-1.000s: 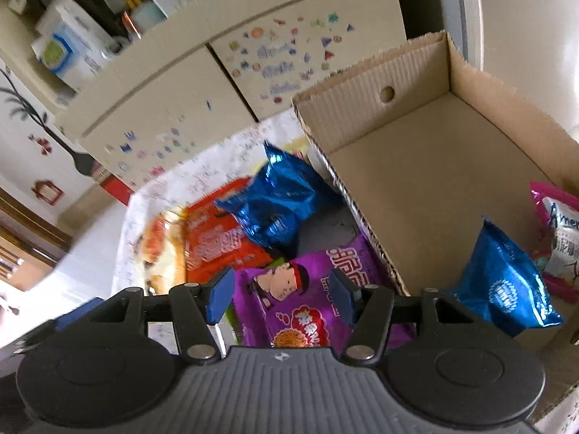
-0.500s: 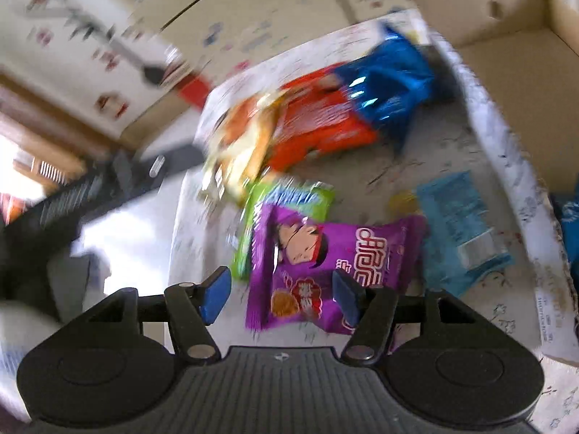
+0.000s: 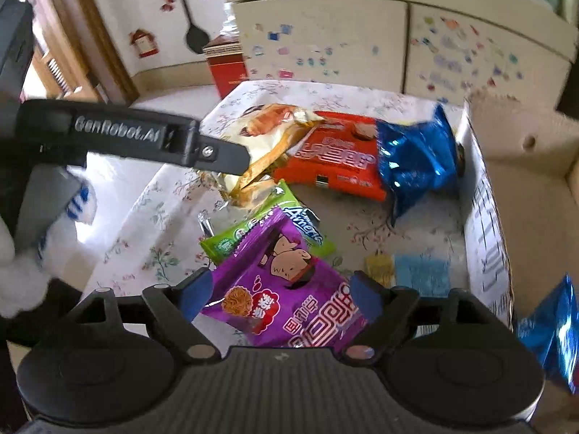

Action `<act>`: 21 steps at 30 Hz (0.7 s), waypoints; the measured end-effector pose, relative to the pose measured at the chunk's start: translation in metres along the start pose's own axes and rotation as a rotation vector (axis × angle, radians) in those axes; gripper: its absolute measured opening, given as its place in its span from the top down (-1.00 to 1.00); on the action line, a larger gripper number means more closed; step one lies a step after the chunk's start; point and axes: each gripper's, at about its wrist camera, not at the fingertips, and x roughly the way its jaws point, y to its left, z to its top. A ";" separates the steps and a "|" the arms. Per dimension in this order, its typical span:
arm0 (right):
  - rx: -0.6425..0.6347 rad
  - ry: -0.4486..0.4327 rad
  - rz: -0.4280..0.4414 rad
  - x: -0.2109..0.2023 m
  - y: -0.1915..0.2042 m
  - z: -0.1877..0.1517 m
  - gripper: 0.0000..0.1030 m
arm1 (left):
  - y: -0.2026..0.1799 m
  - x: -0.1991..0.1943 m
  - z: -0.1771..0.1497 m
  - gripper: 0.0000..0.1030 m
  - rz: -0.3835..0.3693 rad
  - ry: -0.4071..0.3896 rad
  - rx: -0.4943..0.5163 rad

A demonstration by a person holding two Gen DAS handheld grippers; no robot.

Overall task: Organize snacks
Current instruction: 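Move both tools back toward the remaining snacks on the table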

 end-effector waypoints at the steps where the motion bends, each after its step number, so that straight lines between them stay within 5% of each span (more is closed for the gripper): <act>1: -0.029 -0.005 -0.003 0.007 0.001 0.004 -0.75 | 0.000 0.000 0.000 -0.78 -0.002 0.001 0.001; 10: -0.213 0.036 -0.042 0.027 0.027 -0.010 -0.84 | -0.005 0.003 -0.002 -0.78 -0.017 0.024 0.019; 15: -0.226 0.034 -0.099 0.020 0.031 -0.015 -0.28 | -0.014 0.008 -0.006 -0.78 -0.024 0.041 0.058; 21: -0.205 0.060 -0.031 0.003 0.033 -0.030 0.02 | -0.033 0.011 -0.015 -0.77 -0.028 0.044 0.150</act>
